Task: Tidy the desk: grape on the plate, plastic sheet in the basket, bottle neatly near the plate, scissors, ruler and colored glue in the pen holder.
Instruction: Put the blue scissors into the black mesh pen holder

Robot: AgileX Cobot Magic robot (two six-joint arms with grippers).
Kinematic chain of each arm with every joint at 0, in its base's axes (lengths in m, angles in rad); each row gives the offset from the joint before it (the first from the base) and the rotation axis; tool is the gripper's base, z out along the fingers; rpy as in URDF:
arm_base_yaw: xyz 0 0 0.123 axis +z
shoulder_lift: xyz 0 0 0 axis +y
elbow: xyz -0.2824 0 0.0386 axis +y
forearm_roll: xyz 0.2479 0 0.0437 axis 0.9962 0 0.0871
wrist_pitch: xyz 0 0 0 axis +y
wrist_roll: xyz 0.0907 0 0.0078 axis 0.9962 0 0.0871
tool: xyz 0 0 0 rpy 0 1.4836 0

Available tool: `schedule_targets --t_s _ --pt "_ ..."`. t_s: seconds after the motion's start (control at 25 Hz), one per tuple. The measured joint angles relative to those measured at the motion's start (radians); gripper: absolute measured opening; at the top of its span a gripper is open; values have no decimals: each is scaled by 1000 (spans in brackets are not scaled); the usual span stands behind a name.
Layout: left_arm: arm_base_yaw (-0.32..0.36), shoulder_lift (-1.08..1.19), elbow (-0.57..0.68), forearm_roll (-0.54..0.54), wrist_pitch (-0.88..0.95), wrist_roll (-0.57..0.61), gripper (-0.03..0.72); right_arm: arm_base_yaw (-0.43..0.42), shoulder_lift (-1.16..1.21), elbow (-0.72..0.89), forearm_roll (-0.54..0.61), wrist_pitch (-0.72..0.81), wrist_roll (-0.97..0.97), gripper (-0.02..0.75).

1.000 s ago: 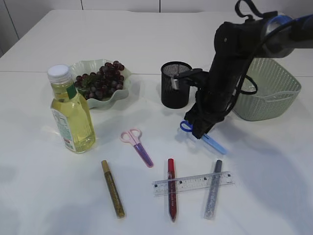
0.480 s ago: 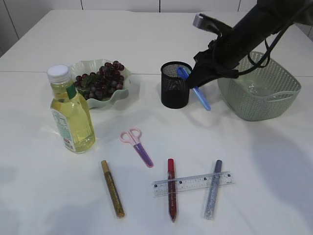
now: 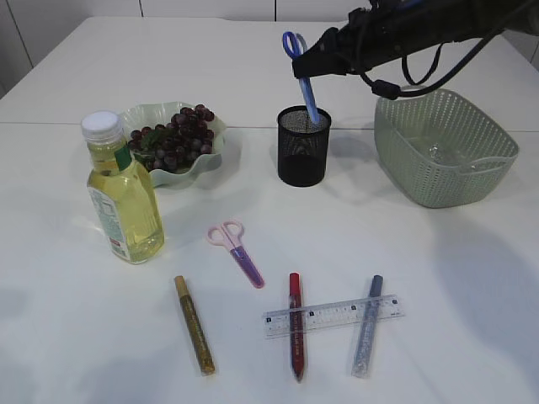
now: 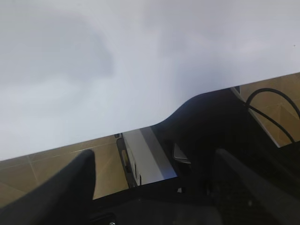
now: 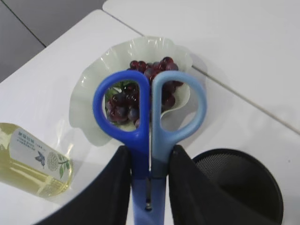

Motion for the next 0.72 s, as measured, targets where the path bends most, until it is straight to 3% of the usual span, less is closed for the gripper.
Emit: schedule_targets --t_s 0.44,0.72 --pt "0 0 0 -31 40 0 561 0 118 -2 256 -69 -416 214" --pt "0 0 0 -33 62 0 561 0 142 -6 397 -88 -562 214"
